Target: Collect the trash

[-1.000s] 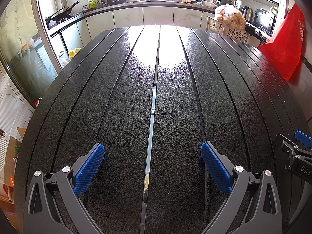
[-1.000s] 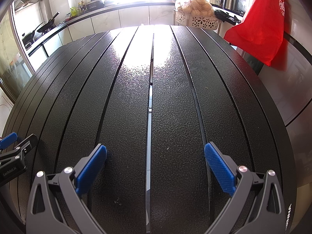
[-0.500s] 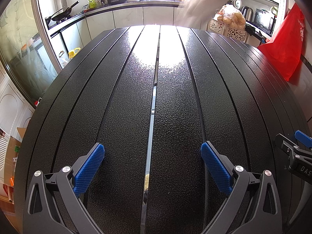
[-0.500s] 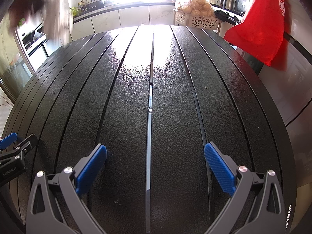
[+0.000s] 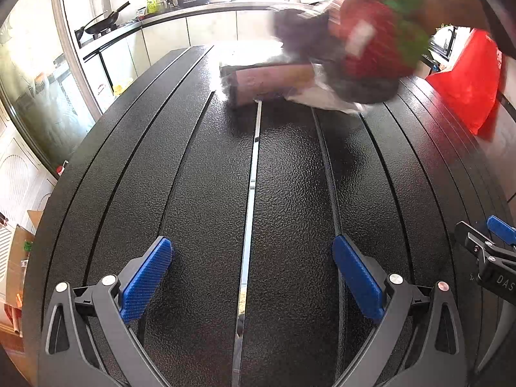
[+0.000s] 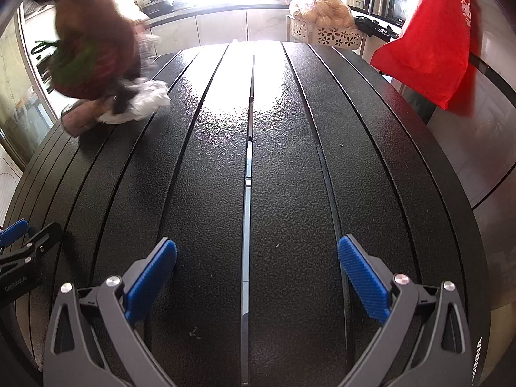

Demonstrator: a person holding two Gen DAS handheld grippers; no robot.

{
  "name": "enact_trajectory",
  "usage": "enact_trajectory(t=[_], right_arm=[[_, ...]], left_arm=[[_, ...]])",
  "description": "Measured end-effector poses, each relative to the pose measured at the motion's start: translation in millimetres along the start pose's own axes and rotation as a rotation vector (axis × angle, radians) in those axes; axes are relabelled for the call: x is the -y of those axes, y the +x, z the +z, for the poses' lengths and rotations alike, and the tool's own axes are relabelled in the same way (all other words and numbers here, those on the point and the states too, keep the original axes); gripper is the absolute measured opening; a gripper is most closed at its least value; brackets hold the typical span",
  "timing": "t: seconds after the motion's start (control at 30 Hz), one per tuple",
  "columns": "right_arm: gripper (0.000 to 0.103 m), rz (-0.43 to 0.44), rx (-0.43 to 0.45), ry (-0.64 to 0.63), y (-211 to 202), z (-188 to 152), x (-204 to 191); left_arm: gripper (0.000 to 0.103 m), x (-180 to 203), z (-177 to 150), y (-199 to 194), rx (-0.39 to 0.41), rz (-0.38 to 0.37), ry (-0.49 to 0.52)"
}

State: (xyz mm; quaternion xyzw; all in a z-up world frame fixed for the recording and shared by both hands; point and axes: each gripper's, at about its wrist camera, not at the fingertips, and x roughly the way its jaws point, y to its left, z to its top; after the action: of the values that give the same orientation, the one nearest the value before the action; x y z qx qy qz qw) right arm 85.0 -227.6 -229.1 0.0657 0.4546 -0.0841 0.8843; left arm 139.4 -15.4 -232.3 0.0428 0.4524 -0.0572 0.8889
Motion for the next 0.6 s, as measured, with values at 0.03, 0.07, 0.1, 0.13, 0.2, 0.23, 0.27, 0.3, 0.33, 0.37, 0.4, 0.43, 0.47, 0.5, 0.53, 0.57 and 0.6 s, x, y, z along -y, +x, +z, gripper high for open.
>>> enact_trajectory(t=[0.03, 0.07, 0.1, 0.13, 0.2, 0.23, 0.27, 0.3, 0.33, 0.37, 0.4, 0.43, 0.47, 0.5, 0.53, 0.57, 0.6], right_arm=[[0.100, 0.000, 0.000, 0.000, 0.1, 0.2, 0.2], [0.100, 0.000, 0.000, 0.000, -0.1, 0.4, 0.6], [0.100, 0.000, 0.000, 0.000, -0.2, 0.4, 0.4], [0.100, 0.000, 0.000, 0.000, -0.3, 0.5, 0.6], [0.100, 0.000, 0.000, 0.000, -0.3, -0.1, 0.3], [0.100, 0.001, 0.000, 0.000, -0.4, -0.5, 0.0], [0.100, 0.001, 0.000, 0.000, -0.2, -1.0, -0.2], [0.100, 0.001, 0.000, 0.000, -0.3, -1.4, -0.3], [0.100, 0.001, 0.000, 0.000, -0.2, -1.6, -0.3], [0.100, 0.001, 0.000, 0.000, -0.2, -1.9, -0.3], [0.100, 0.002, 0.000, 0.000, -0.3, -2.3, -0.3], [0.100, 0.001, 0.000, -0.001, -0.2, -2.3, -0.3], [0.100, 0.001, 0.000, -0.001, -0.2, -2.6, -0.5], [0.100, 0.001, 0.000, -0.001, -0.3, -3.1, -0.4], [0.100, 0.002, 0.000, -0.001, -0.1, -2.9, 0.3], [0.100, 0.002, 0.000, -0.001, 0.0, -2.9, 0.4], [0.100, 0.002, 0.000, -0.001, -0.1, -2.9, 0.4]], left_arm=[[0.096, -0.2, 0.3, 0.3, 0.000, -0.001, 0.000], [0.096, -0.2, 0.3, 0.3, 0.000, -0.001, 0.000], [0.096, -0.3, 0.4, 0.4, 0.000, -0.001, 0.000], [0.096, -0.5, 0.3, 0.5, 0.000, -0.001, 0.000], [0.096, -0.8, 0.4, 0.8, 0.001, -0.001, 0.000], [0.096, -0.8, 0.4, 0.7, 0.000, -0.001, 0.000], [0.096, -0.8, 0.4, 0.8, 0.001, -0.001, 0.000], [0.096, -0.9, 0.4, 0.7, 0.001, -0.001, 0.000], [0.096, -0.6, 0.6, 1.0, 0.001, -0.001, 0.000], [0.096, 0.1, 0.9, 1.5, 0.001, -0.001, 0.000], [0.096, -1.0, 1.5, 2.1, 0.001, -0.001, 0.000], [0.096, -1.1, 1.2, 2.2, 0.001, -0.001, 0.000], [0.096, -1.2, 1.2, 2.3, 0.001, -0.001, 0.000], [0.096, -1.5, 0.9, 2.1, 0.001, -0.001, 0.000], [0.096, -1.3, 1.0, 2.1, 0.001, -0.001, 0.000], [0.096, -1.4, 1.0, 2.1, 0.001, -0.001, 0.000], [0.096, -1.4, 0.9, 2.2, 0.001, -0.001, 0.000]])
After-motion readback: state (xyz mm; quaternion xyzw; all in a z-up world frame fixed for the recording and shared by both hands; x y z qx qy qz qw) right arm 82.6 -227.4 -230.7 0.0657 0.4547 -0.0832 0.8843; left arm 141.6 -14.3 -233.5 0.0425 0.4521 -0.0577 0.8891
